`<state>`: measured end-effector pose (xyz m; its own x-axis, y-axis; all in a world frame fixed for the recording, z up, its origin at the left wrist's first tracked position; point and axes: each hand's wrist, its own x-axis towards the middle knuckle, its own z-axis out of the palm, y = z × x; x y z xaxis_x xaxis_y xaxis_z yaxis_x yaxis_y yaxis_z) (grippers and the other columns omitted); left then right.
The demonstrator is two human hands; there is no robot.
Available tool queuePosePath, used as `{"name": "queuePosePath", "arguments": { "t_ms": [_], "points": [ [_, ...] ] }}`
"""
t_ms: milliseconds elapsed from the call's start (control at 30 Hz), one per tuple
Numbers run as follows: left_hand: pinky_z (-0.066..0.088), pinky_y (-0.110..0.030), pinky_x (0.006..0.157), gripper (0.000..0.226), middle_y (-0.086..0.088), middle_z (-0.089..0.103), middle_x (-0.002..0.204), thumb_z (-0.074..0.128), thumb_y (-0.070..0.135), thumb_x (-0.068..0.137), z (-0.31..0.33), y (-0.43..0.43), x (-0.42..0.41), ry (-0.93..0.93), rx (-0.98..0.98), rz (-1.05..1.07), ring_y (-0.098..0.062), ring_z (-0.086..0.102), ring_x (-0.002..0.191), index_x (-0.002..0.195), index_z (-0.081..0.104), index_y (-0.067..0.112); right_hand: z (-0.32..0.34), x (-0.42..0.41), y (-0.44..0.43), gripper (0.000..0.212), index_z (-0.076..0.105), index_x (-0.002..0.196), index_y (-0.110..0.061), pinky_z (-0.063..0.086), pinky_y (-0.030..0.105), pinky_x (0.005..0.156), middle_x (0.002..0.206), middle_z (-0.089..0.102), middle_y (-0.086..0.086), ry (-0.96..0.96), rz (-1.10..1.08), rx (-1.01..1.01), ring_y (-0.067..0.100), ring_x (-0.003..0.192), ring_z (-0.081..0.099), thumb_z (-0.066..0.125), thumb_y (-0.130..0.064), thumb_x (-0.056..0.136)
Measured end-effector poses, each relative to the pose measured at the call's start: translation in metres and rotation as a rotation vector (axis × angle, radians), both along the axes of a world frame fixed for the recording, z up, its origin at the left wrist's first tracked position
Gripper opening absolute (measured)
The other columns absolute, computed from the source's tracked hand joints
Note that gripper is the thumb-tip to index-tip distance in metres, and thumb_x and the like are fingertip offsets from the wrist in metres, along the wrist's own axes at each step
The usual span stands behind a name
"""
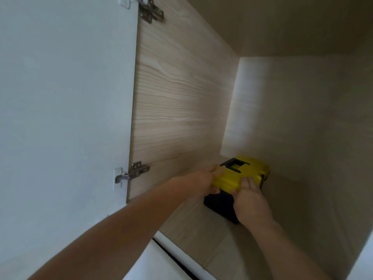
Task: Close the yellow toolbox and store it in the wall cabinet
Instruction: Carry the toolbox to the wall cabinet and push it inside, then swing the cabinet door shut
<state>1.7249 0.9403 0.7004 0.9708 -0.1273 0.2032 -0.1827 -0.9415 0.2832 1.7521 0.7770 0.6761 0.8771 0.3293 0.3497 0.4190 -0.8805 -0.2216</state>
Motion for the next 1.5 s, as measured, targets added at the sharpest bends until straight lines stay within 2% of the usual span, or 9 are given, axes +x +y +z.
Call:
{"name": "queuePosePath", "arguments": {
  "t_ms": [133,200,300,500,633,867,967,1200,1500],
  "points": [
    [0.033,-0.033,0.105,0.079,-0.014,0.023,0.157,0.056,0.033,0.093,0.015,0.029,-0.045,0.008,-0.024,0.112,-0.032,0.037,0.135,0.152,0.006,0.018,-0.001,-0.008,0.001,0.051,0.024,0.142,-0.004,0.035,0.048,0.104,0.152,0.026,0.016,-0.046,0.000,0.008,0.033,0.137,0.026,0.036,-0.029,0.099],
    [0.037,-0.038,0.108,0.071,-0.014,0.037,0.150,0.054,0.036,0.093,0.026,0.043,-0.071,-0.006,-0.044,0.163,-0.032,0.042,0.131,0.150,0.015,0.020,-0.002,-0.021,0.006,0.058,0.014,0.147,-0.006,0.026,0.049,0.111,0.157,0.018,0.016,-0.091,0.011,-0.005,0.031,0.143,0.017,0.033,-0.034,0.100],
    [0.028,-0.032,0.110,0.070,-0.011,0.032,0.154,0.054,0.035,0.093,0.039,0.047,-0.105,-0.035,-0.133,0.197,-0.027,0.036,0.137,0.149,0.016,0.020,0.004,-0.053,0.024,0.062,0.004,0.150,-0.008,0.018,0.048,0.116,0.161,0.003,0.014,-0.115,0.118,0.002,0.029,0.146,0.008,0.028,-0.038,0.100],
    [0.040,-0.030,0.101,0.070,-0.007,0.045,0.146,0.061,0.032,0.088,0.059,0.024,-0.177,-0.267,-0.243,0.355,-0.023,0.050,0.125,0.147,0.026,0.021,0.043,-0.149,0.045,0.046,0.039,0.135,-0.005,0.041,0.041,0.099,0.143,0.043,0.016,-0.315,0.445,0.044,0.031,0.122,0.047,0.042,-0.032,0.097],
    [0.053,-0.032,0.082,0.053,0.000,0.061,0.124,0.060,0.025,0.086,0.074,0.012,-0.253,-0.558,-0.394,0.596,-0.019,0.062,0.096,0.136,0.043,0.024,0.065,-0.208,0.038,0.044,0.039,0.136,-0.009,0.041,0.040,0.095,0.138,0.046,0.012,-0.347,0.610,0.120,0.029,0.120,0.046,0.040,-0.030,0.097],
    [0.051,-0.038,0.091,0.048,-0.004,0.060,0.122,0.052,0.014,0.082,0.088,0.029,-0.408,-0.789,-0.625,1.044,-0.021,0.059,0.099,0.130,0.046,0.020,0.090,-0.305,0.040,0.049,0.039,0.139,-0.012,0.035,0.037,0.106,0.149,0.040,0.007,-0.407,0.817,0.146,0.026,0.132,0.041,0.044,-0.035,0.096],
    [0.046,-0.031,0.089,0.050,-0.009,0.057,0.129,0.050,0.011,0.082,0.090,0.051,-0.463,-0.856,-0.643,1.207,-0.026,0.059,0.110,0.131,0.045,0.015,0.103,-0.342,0.051,0.049,0.037,0.140,-0.014,0.030,0.035,0.109,0.151,0.037,0.005,-0.482,0.886,0.133,0.021,0.137,0.035,0.040,-0.037,0.097],
    [0.044,-0.042,0.097,0.062,-0.018,0.040,0.138,0.052,0.004,0.080,0.076,0.105,-0.528,-0.831,-0.517,1.375,-0.035,0.048,0.120,0.139,0.035,0.007,0.125,-0.406,0.103,0.045,0.045,0.136,-0.008,0.035,0.039,0.109,0.148,0.043,0.012,-0.573,0.988,0.187,0.026,0.135,0.040,0.047,-0.029,0.096],
    [0.040,-0.039,0.099,0.085,-0.014,0.031,0.138,0.062,0.018,0.074,0.045,0.144,-0.535,-0.559,-0.479,1.232,-0.033,0.040,0.124,0.146,0.018,0.013,0.122,-0.455,0.148,0.050,0.031,0.144,-0.015,0.025,0.034,0.111,0.156,0.028,0.006,-0.551,0.988,0.059,0.022,0.140,0.027,0.036,-0.034,0.099]
  ]
}}
